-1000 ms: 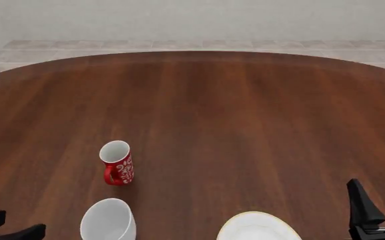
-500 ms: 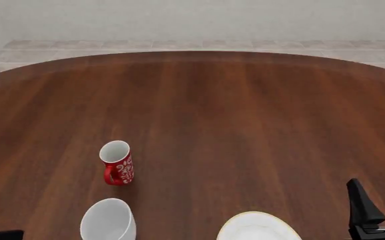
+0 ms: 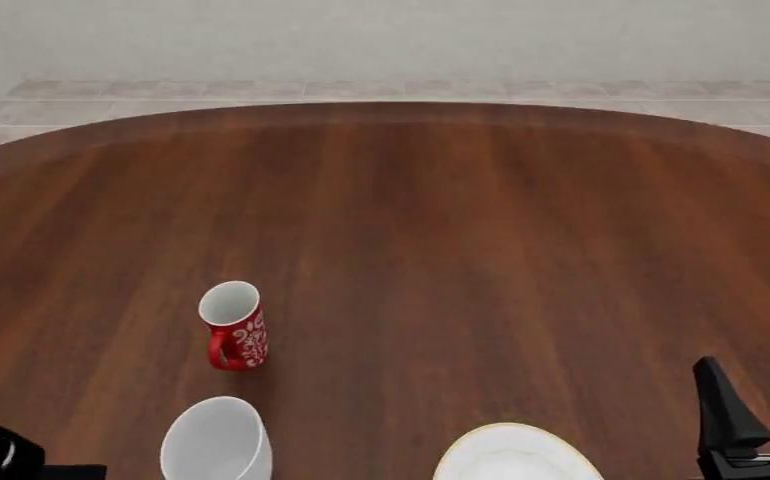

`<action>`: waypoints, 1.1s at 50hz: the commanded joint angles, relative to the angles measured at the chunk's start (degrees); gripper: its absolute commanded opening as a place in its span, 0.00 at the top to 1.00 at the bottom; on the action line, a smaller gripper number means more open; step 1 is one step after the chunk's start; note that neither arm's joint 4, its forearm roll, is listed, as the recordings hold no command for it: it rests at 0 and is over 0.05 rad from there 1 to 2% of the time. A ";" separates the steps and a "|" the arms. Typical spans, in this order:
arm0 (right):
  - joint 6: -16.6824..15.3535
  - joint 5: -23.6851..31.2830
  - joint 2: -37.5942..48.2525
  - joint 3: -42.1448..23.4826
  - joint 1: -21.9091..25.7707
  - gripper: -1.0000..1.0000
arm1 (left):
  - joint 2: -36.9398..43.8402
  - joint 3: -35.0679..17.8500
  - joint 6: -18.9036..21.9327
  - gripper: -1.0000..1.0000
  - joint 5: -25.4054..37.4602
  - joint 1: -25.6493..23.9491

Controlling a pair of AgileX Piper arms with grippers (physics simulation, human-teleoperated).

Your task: Put the white mug on the plate.

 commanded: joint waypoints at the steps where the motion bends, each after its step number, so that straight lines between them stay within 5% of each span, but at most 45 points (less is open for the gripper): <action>1: 0.01 -0.01 0.01 0.00 -0.01 0.00 | 3.78 3.09 -2.88 0.00 -5.12 -3.02; 55: 0.01 0.00 -0.01 0.00 -0.02 0.00 | 13.76 11.56 -8.32 0.00 -18.06 -6.29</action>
